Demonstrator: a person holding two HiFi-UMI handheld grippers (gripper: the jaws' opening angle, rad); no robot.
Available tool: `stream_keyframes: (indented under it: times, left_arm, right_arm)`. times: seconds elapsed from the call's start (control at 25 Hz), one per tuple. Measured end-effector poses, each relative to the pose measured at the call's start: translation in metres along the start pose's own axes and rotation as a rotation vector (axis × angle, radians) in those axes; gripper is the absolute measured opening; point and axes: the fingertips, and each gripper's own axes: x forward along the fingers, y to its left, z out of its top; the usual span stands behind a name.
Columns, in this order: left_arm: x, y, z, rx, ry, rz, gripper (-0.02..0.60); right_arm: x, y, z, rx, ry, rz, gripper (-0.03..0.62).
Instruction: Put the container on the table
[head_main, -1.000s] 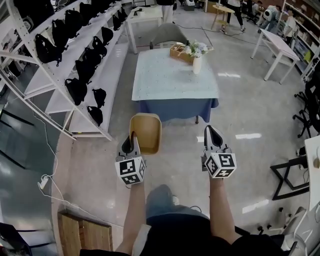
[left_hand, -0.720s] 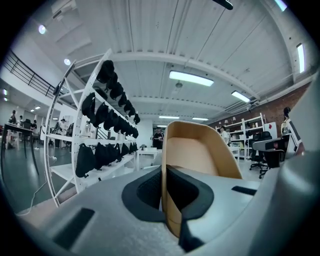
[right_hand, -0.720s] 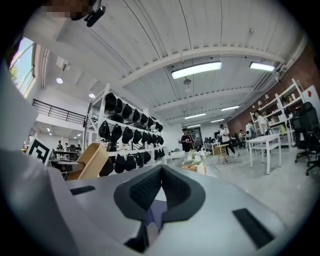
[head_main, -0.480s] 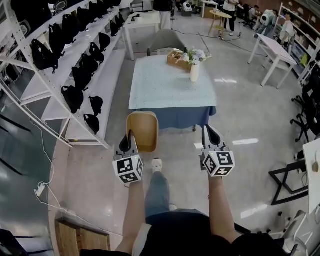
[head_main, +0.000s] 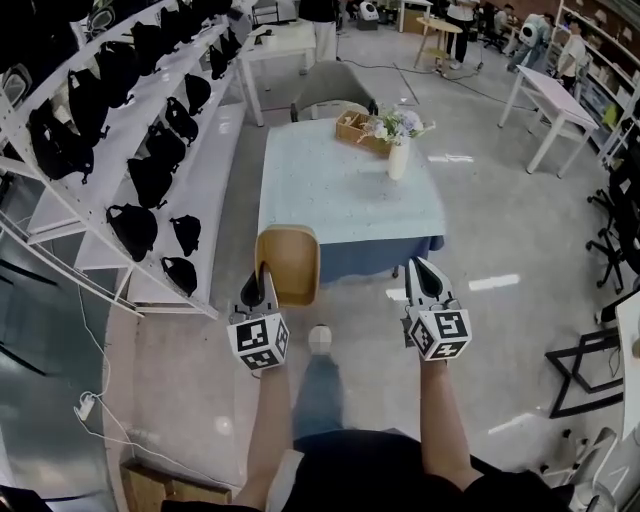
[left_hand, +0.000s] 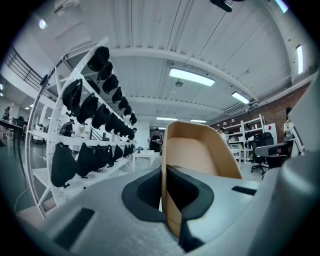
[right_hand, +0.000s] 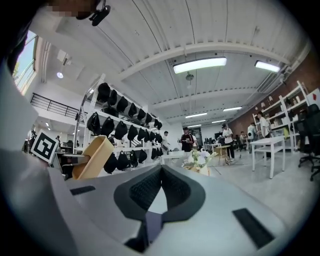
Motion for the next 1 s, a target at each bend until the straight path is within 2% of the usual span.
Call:
stream_keyframes:
  times: [0.4, 0.64, 1.0]
  left_arm:
    - [0.146, 0.051, 0.003, -0.021, 0.058, -0.043, 0.009]
    - [0.217, 0.079, 0.010, -0.027, 0.064, -0.046, 0.009]
    - [0.314, 0.110, 0.005, -0.010, 0.100, -0.072, 0.009]
  right_arm:
    - [0.150, -0.012, 0.006, -0.004, 0.060, -0.021, -0.002]
    - [0.226, -0.019, 0.013, -0.004, 0.067, -0.021, -0.002]
    - [0.324, -0.032, -0.004, 0.047, 0.089, -0.030, -0.002]
